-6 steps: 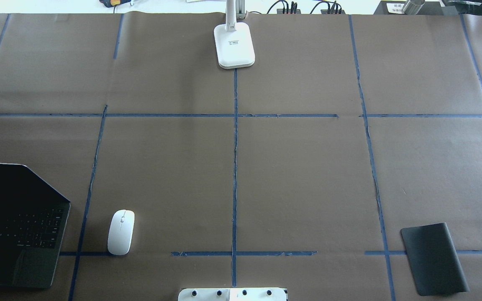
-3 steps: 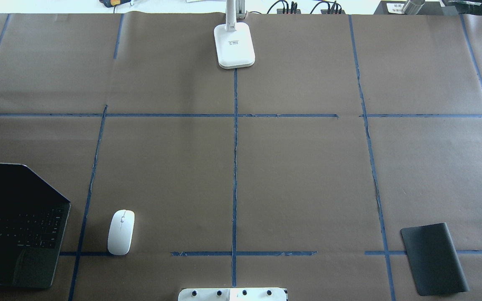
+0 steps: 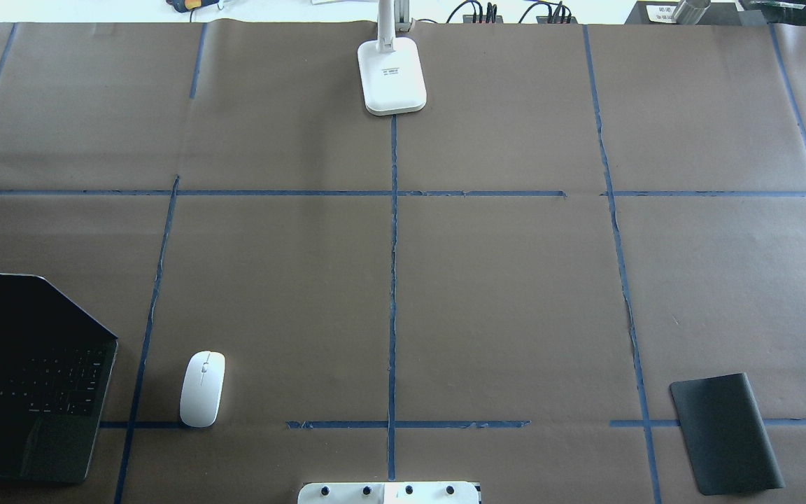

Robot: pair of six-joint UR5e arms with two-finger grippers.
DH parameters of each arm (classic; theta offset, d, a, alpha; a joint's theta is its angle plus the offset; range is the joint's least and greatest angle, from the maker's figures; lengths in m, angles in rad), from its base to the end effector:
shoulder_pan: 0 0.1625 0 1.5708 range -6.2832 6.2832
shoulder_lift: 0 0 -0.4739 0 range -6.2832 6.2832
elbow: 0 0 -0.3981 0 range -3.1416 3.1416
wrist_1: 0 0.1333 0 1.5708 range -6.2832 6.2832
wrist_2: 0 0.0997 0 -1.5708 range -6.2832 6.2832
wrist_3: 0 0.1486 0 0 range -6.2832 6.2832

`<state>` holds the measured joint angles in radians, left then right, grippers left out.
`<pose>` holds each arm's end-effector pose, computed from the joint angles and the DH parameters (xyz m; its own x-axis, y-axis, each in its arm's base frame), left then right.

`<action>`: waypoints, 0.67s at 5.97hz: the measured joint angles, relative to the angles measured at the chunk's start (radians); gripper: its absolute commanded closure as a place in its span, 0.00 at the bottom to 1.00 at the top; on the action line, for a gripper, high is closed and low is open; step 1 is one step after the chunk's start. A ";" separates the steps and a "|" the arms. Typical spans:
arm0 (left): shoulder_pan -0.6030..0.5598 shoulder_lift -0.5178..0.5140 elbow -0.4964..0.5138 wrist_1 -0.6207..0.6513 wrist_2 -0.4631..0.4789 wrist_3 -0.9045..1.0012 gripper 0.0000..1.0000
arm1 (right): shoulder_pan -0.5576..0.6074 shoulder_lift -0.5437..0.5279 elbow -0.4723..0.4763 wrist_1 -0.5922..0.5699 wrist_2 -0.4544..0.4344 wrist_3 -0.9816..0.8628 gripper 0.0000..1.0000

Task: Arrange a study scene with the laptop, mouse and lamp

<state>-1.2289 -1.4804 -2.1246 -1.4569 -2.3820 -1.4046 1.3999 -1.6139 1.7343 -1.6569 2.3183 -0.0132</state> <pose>0.1241 -0.4250 0.5185 0.4042 -0.7961 -0.4504 0.5056 0.6048 -0.6152 -0.0495 -0.4767 0.6936 0.7164 -0.1607 0.6789 0.1794 0.9828 0.0433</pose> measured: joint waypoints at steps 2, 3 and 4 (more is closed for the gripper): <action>0.047 0.008 -0.008 -0.002 0.060 -0.158 0.00 | -0.003 0.000 -0.001 -0.001 0.002 0.001 0.00; 0.055 0.019 -0.007 -0.003 0.083 -0.192 0.00 | -0.003 0.000 -0.001 0.000 0.002 0.001 0.00; 0.060 0.029 -0.006 -0.004 0.091 -0.217 0.00 | -0.004 0.000 0.000 0.000 0.003 0.000 0.00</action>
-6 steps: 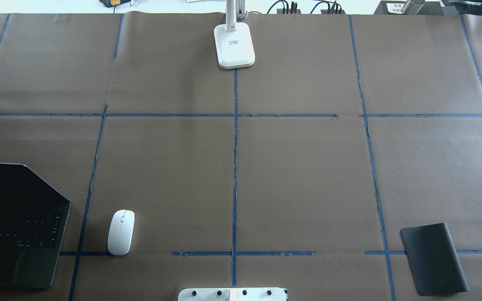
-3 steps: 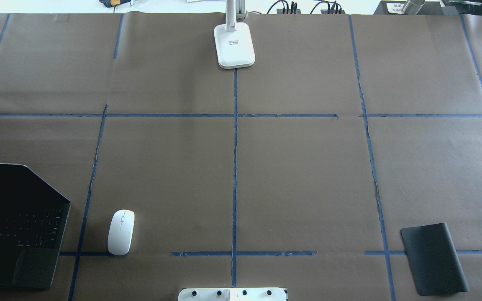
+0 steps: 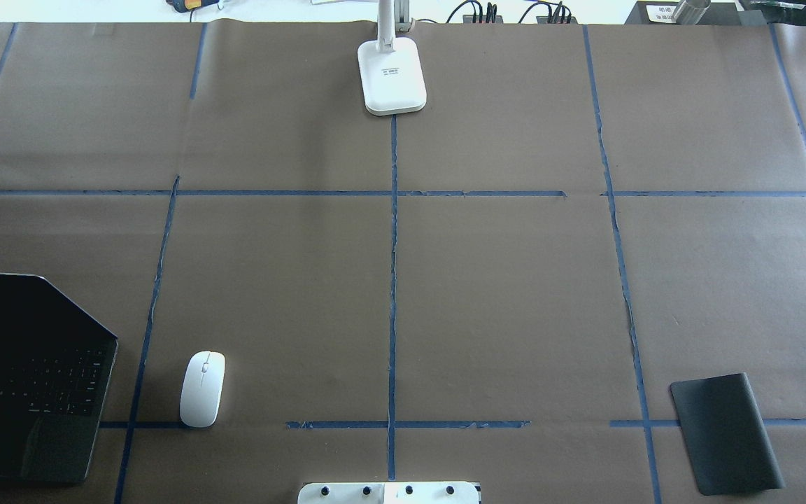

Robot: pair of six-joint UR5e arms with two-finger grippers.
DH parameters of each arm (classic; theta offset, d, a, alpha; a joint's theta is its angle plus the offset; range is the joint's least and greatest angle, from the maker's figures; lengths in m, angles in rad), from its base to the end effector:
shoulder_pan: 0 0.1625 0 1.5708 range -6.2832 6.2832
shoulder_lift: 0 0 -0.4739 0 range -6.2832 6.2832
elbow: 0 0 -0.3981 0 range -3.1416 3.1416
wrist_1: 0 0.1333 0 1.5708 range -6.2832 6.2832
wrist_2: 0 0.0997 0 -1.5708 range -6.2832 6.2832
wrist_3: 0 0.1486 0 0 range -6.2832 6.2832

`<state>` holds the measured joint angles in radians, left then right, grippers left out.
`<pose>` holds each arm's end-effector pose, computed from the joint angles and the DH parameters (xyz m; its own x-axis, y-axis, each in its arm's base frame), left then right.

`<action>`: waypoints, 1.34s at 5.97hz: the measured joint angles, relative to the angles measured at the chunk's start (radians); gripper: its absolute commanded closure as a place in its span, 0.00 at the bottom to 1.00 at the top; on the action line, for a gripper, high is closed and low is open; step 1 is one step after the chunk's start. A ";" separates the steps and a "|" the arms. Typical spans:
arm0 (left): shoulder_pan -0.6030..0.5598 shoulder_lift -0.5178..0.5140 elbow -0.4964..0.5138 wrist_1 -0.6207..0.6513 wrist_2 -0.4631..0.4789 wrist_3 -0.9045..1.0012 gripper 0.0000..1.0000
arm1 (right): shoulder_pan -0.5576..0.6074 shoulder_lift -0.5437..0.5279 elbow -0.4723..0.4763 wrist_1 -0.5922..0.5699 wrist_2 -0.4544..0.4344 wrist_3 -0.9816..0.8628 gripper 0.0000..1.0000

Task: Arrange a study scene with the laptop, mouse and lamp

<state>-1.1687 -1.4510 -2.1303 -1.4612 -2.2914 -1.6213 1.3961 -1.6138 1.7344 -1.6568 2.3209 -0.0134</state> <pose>0.1374 -0.4133 0.5369 0.3391 -0.8942 -0.2922 0.6257 0.4463 -0.6398 -0.0516 -0.4765 0.6933 0.7140 -0.1636 0.6808 0.1833 0.9821 0.0437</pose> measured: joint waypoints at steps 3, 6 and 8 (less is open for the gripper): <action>0.007 0.005 0.020 -0.001 0.003 -0.022 0.02 | -0.001 0.003 0.003 0.000 0.000 -0.002 0.00; 0.011 0.003 0.032 -0.001 -0.002 -0.033 0.11 | -0.008 0.003 0.001 0.000 0.000 -0.003 0.00; 0.014 0.001 0.039 -0.002 -0.004 -0.046 0.33 | -0.010 0.003 0.001 0.000 -0.001 -0.003 0.00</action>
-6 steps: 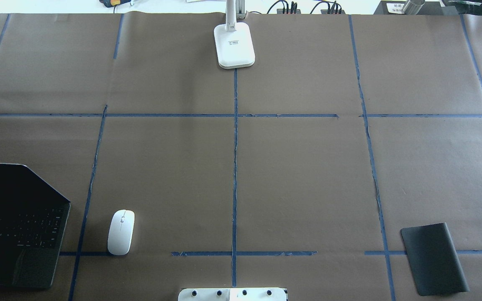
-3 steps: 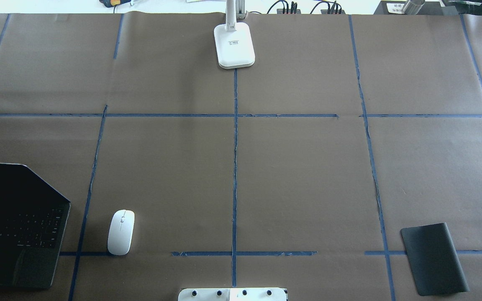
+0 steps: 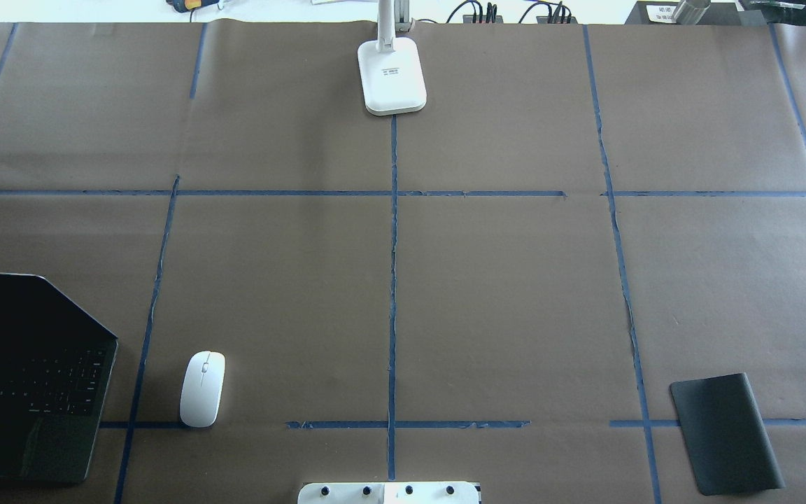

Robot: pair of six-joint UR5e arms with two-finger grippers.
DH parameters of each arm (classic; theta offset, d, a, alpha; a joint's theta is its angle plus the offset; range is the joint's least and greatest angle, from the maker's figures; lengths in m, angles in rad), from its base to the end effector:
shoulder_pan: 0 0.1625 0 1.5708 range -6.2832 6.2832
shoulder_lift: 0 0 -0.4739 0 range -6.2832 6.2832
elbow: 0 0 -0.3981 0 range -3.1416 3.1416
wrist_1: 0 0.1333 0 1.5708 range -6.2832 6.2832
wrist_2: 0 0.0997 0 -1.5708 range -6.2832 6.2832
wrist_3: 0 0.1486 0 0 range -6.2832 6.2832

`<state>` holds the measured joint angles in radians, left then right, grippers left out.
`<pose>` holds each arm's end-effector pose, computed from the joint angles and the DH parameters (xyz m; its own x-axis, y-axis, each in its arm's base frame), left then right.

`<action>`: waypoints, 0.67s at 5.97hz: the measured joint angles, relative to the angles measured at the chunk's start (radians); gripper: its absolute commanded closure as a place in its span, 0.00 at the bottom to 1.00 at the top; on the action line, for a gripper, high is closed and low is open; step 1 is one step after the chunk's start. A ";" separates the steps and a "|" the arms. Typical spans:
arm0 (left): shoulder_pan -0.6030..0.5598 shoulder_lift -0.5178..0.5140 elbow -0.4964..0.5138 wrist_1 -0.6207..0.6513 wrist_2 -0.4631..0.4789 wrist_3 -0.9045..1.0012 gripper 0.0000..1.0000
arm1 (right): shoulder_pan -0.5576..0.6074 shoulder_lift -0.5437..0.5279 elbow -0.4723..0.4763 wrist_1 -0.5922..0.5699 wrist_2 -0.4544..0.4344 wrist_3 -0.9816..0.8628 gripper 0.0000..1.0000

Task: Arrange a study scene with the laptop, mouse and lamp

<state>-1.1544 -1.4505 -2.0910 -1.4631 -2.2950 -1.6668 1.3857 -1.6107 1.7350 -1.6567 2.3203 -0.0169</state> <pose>0.1450 -0.4141 0.5558 0.3273 -0.9175 -0.2259 0.6422 0.3914 -0.6591 -0.0568 -0.4776 0.6915 0.7115 -0.1770 0.6800 0.1960 0.9793 0.0499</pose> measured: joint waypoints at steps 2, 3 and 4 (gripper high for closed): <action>0.002 -0.001 0.004 0.000 -0.002 -0.003 0.92 | -0.002 0.002 0.000 0.000 -0.001 0.000 0.00; 0.002 -0.001 0.007 0.001 -0.004 -0.005 0.99 | -0.003 0.002 0.001 0.000 0.000 0.000 0.00; 0.002 -0.002 0.008 0.001 -0.006 -0.005 1.00 | -0.003 0.003 0.002 0.000 0.000 0.001 0.00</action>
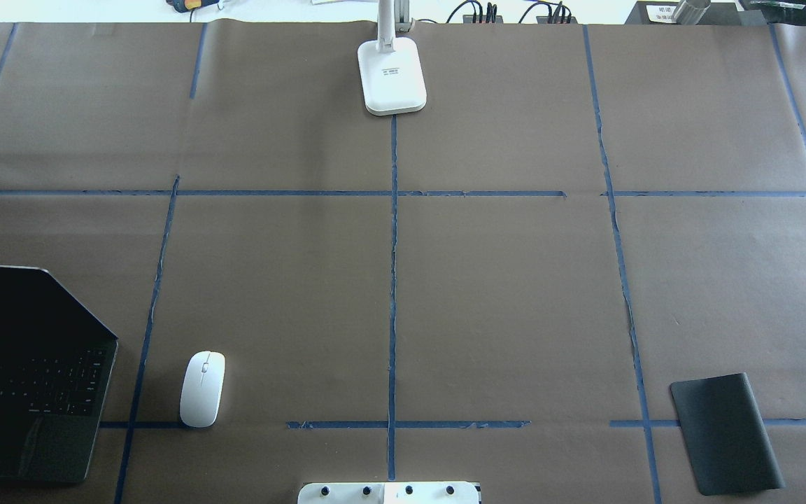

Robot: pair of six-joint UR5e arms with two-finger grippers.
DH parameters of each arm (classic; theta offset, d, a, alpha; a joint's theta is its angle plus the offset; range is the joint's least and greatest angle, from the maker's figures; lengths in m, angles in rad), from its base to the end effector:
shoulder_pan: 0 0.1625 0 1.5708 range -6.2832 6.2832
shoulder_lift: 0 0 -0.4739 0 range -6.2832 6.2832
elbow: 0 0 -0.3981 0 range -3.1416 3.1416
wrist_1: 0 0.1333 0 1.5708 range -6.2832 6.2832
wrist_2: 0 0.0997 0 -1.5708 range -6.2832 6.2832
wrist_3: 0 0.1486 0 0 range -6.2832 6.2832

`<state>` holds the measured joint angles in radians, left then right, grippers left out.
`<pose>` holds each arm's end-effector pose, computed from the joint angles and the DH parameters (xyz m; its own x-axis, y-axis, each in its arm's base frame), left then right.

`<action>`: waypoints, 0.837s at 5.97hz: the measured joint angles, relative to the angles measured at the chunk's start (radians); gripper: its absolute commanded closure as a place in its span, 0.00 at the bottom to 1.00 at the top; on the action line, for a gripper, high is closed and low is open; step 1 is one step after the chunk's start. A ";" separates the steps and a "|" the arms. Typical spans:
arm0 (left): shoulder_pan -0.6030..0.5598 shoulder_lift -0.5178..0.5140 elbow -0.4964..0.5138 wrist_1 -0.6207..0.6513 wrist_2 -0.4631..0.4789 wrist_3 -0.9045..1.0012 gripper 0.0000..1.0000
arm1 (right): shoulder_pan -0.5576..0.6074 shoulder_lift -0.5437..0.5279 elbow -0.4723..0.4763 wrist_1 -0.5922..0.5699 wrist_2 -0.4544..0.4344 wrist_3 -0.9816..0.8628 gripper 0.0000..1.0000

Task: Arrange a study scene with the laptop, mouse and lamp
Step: 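Grasp the grey laptop edge with the left gripper and drag it farther away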

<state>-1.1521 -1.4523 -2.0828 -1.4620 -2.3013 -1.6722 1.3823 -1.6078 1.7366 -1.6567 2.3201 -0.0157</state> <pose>0.1471 -0.4144 0.5587 0.3270 -0.9203 -0.2146 0.6407 0.3829 -0.6655 -0.0587 -0.4790 0.6894 0.7107 -0.1813 0.6797 0.1984 0.9787 0.0536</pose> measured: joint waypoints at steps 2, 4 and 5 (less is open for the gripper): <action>0.001 -0.027 -0.003 0.007 -0.023 -0.001 1.00 | -0.001 0.000 0.001 0.001 0.001 0.000 0.00; 0.003 -0.177 0.047 0.039 -0.073 -0.011 1.00 | -0.003 0.000 -0.006 0.014 0.000 0.000 0.00; 0.003 -0.305 0.107 0.058 -0.077 -0.045 1.00 | -0.003 0.000 -0.014 0.019 -0.001 0.000 0.00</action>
<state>-1.1492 -1.7573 -1.9763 -1.4038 -2.3785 -1.7168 1.3792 -1.6075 1.7222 -1.6382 2.3195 -0.0158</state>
